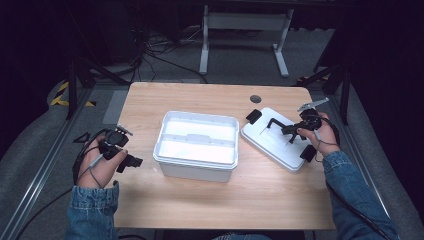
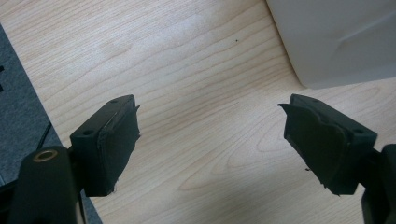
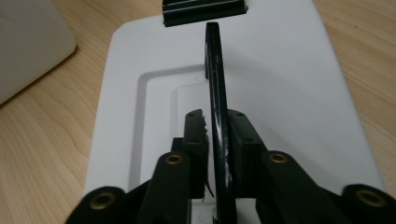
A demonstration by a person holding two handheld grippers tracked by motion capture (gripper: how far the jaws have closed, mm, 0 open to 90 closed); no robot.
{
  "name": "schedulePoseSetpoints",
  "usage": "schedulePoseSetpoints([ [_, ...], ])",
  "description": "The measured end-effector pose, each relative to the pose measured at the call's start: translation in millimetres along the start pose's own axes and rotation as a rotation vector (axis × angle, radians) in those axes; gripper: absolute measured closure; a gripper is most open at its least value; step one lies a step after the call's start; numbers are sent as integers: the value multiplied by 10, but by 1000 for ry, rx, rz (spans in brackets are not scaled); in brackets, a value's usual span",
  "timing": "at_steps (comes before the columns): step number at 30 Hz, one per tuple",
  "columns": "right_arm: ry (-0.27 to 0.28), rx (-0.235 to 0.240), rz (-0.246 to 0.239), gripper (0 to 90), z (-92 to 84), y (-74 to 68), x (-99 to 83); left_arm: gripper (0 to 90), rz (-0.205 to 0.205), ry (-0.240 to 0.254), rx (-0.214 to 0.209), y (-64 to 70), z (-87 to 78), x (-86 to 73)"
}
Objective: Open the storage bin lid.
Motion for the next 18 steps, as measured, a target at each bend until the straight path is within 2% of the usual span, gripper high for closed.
schedulePoseSetpoints([
  [1,37,-8,18,699,-17,0,16,187,1,-2,0,0,-2,3],
  [5,67,-19,21,633,-63,-5,49,187,-3,-5,-3,2,3,10],
  [8,108,-64,20,575,-154,28,95,187,6,-4,0,10,12,24],
  [10,120,-74,33,572,-212,47,109,187,3,-6,-2,12,15,20],
  [13,132,-83,19,568,-301,29,129,187,3,-8,3,1,6,7],
  [18,170,-64,-24,555,-473,-136,164,187,-1,-5,10,-7,-5,-32],
])
Point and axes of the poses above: each handheld gripper's, and its own axes: z roughly forward along the jaws, x roughly out of its top, y roughly to its right, the point moved 3 cm from there along z, roughly forward along the jaws, and after that the axes turned 12 degrees about -x, right-handed, at the moved point
